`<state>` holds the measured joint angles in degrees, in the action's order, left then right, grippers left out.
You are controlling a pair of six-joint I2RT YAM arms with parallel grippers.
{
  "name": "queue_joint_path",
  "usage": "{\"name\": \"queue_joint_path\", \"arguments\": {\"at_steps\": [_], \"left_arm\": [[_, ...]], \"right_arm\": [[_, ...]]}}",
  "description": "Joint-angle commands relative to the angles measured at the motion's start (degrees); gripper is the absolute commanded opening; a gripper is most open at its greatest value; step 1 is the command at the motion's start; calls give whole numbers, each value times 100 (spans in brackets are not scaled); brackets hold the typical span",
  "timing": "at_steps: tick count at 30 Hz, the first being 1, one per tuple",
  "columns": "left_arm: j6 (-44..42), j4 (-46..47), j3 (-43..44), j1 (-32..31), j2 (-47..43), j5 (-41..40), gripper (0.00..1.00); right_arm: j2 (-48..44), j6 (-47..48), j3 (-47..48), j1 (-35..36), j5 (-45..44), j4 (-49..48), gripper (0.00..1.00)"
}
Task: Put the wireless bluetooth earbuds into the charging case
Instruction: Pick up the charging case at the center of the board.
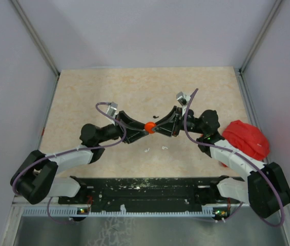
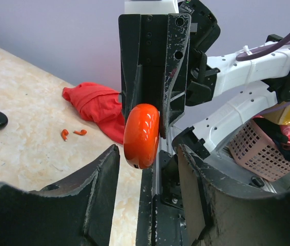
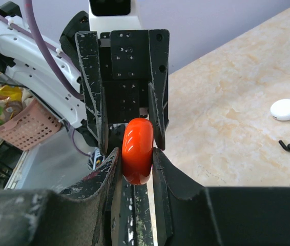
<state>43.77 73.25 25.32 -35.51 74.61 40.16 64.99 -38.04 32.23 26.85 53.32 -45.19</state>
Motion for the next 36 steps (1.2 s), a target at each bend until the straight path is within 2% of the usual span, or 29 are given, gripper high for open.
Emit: {"name": "queue_joint_path", "arguments": {"at_steps": [1,12,23,30,36], "left_arm": [[287,576,9,26,54,149,53],[504,686,57,25,106,307,40],[468,557,184,26,190,494,36],[-28,-327,416,86,-19,1098,35],[-994,-2085,826,220,-392,1806,37]], "right_arm": [[31,-50,22,100,115,-573,13],[114,-16,36,184,83,-618,13],[146,376,190,287,72,-111,13],[31,736,335,288,202,506,13],[-96,1278,591,294,379,1420,13]]}}
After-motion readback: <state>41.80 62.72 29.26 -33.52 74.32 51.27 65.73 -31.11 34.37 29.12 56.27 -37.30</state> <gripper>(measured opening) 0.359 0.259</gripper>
